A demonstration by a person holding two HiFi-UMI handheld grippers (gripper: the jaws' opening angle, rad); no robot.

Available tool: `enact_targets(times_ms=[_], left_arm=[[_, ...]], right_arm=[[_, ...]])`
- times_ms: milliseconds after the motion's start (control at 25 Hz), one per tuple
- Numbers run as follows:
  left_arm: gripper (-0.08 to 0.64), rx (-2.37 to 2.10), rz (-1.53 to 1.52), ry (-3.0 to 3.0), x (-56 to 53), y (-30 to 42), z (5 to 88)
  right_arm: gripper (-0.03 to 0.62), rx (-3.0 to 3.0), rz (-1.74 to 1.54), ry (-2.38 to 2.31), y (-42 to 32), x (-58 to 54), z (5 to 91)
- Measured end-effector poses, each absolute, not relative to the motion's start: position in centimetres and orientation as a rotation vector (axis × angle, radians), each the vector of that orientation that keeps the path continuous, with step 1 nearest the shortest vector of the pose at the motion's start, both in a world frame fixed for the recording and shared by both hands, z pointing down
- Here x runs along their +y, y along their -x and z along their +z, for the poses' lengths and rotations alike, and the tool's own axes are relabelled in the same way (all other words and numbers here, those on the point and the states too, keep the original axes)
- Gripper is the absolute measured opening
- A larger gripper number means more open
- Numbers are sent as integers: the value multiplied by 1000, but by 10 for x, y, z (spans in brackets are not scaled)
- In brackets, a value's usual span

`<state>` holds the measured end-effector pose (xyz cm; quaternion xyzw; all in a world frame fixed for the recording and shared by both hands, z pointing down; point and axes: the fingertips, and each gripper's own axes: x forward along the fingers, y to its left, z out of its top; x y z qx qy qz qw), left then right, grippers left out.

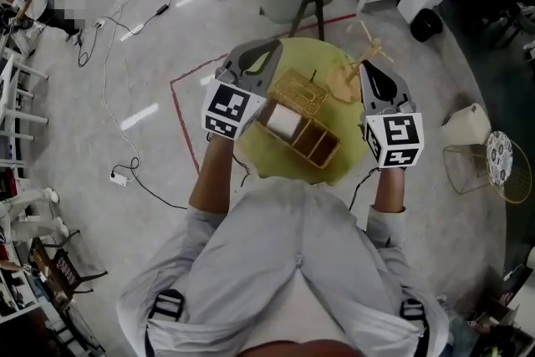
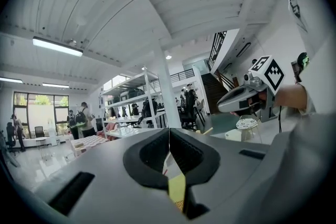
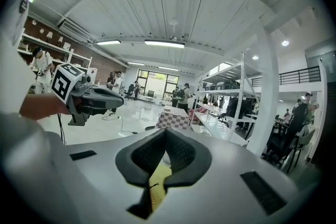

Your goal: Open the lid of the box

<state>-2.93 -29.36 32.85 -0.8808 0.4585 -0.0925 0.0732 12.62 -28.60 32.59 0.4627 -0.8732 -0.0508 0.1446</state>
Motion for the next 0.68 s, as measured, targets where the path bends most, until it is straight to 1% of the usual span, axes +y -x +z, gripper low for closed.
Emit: enact_targets(times_ms=[680], left_arm=[[31,1382,-330,2660,-297,25,342]], right_arm=[[21,-2518,-125,-1334,-126,-287,334]])
